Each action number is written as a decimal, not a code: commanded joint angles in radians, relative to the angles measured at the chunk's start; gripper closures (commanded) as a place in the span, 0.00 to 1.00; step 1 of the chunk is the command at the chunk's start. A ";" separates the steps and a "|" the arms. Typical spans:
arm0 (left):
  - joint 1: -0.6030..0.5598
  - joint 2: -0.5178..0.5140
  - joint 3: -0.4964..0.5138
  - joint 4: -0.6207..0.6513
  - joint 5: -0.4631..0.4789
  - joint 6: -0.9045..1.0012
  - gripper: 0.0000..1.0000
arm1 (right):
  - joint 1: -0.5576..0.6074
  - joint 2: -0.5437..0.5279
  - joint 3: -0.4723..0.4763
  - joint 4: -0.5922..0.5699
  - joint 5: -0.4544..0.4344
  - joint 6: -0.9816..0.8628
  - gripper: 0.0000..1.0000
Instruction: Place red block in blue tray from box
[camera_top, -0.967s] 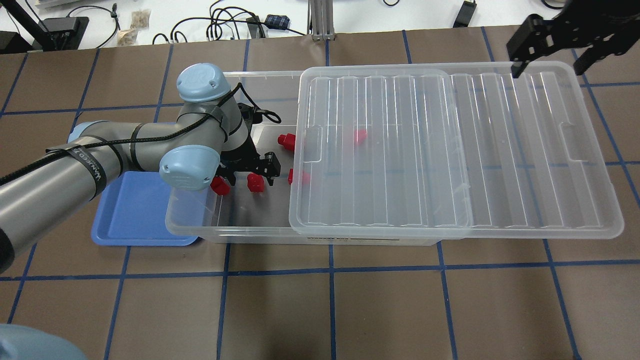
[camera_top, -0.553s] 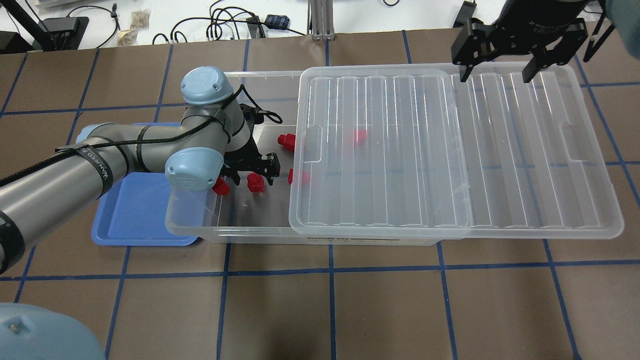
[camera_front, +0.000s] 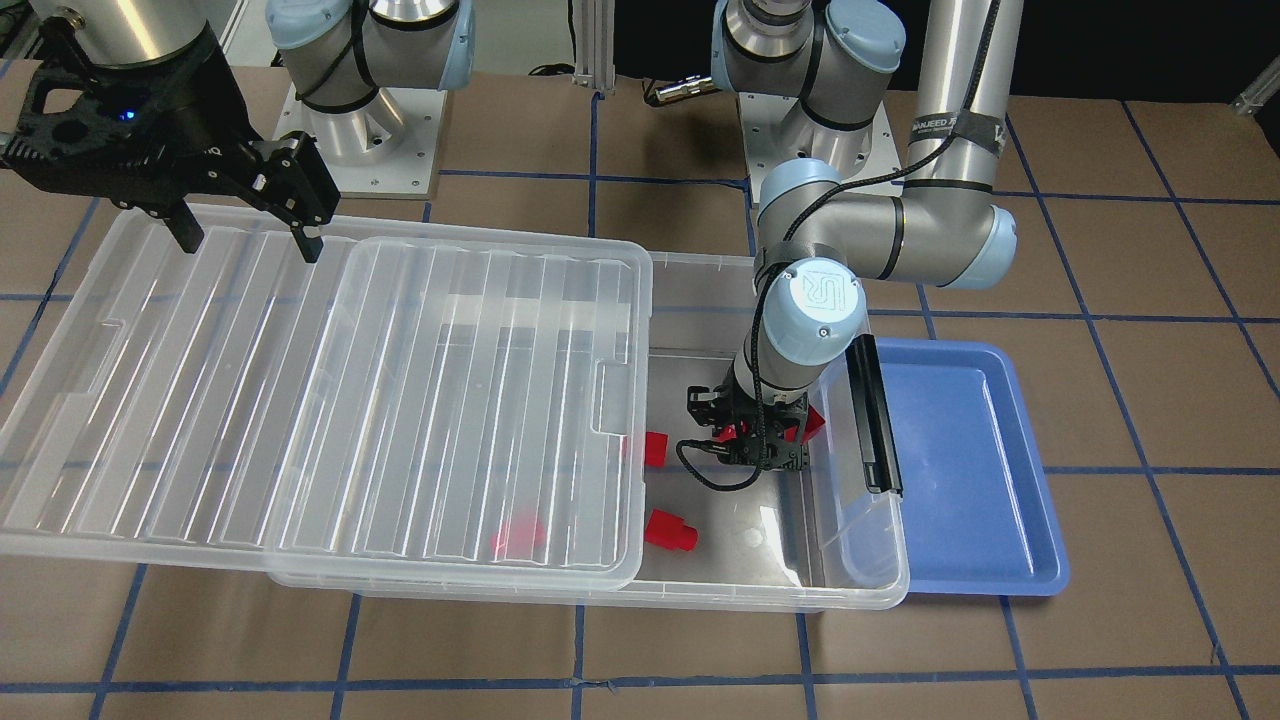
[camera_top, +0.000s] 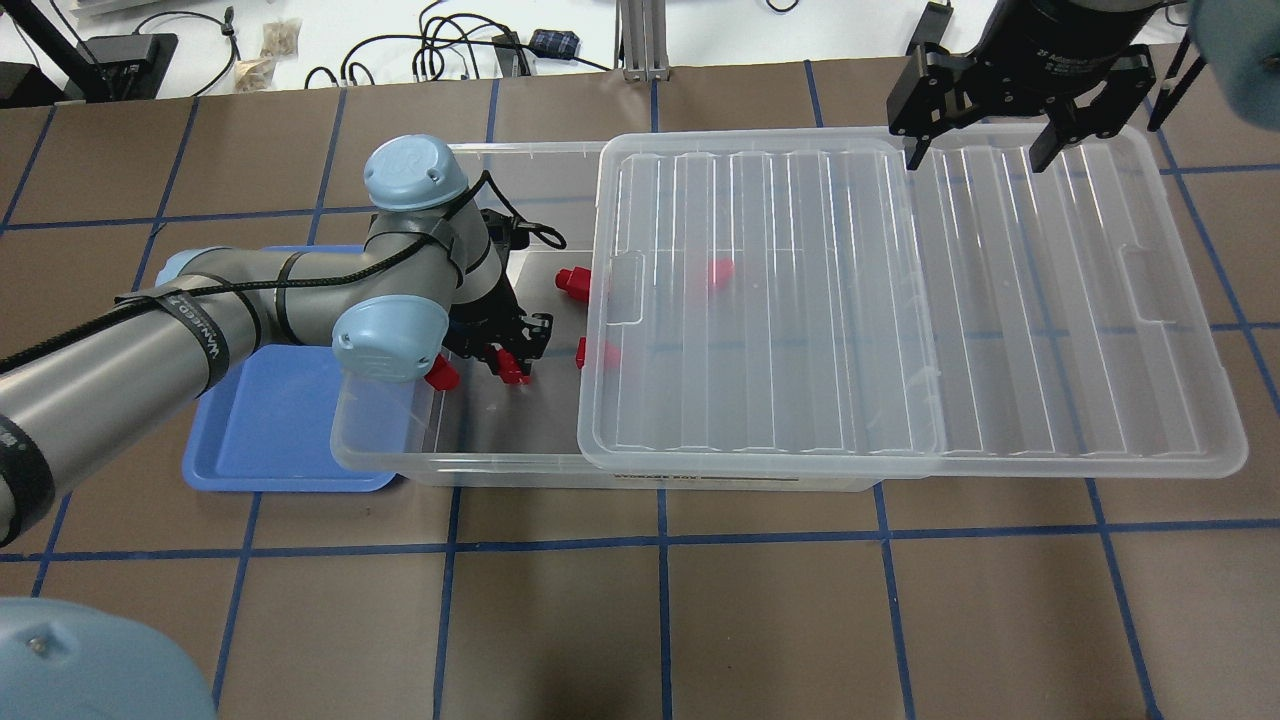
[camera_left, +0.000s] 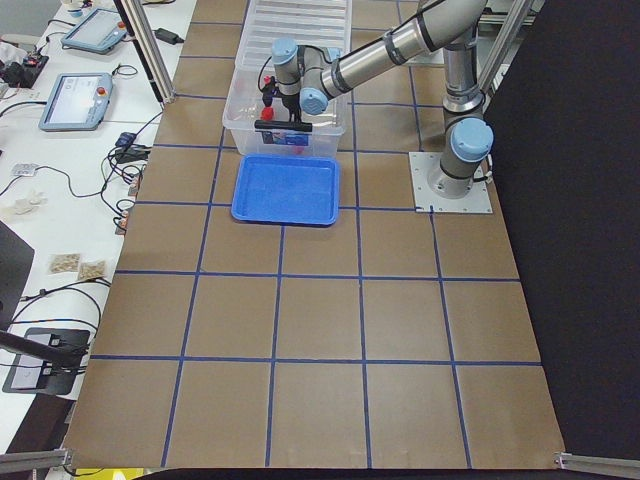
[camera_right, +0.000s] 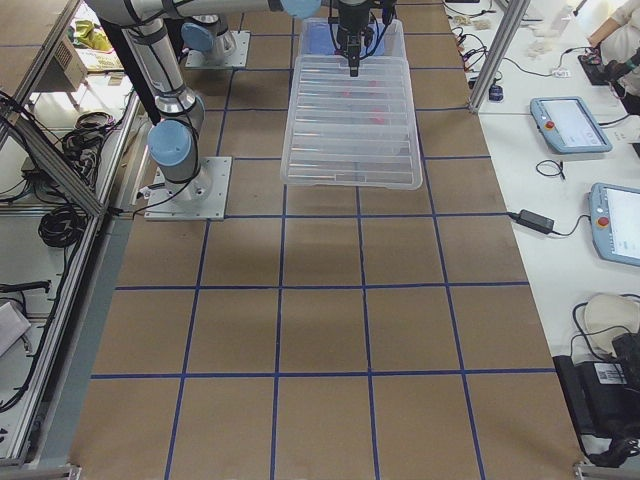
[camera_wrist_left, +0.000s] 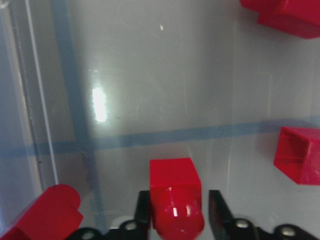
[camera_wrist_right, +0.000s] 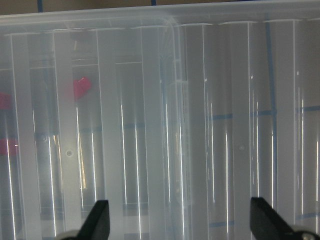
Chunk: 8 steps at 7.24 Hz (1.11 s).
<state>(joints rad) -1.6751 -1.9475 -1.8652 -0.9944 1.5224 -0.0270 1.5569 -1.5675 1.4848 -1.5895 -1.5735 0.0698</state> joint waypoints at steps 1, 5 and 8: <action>0.012 0.027 0.024 -0.041 0.007 0.001 1.00 | 0.000 0.001 0.000 0.000 0.000 -0.001 0.00; 0.018 0.155 0.311 -0.500 0.018 -0.007 1.00 | -0.001 0.003 0.003 -0.006 0.000 -0.015 0.00; 0.188 0.231 0.382 -0.582 0.035 0.015 1.00 | -0.046 0.009 -0.006 -0.003 -0.006 -0.050 0.00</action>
<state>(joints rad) -1.5759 -1.7468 -1.4997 -1.5518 1.5506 -0.0250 1.5340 -1.5622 1.4810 -1.5935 -1.5777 0.0342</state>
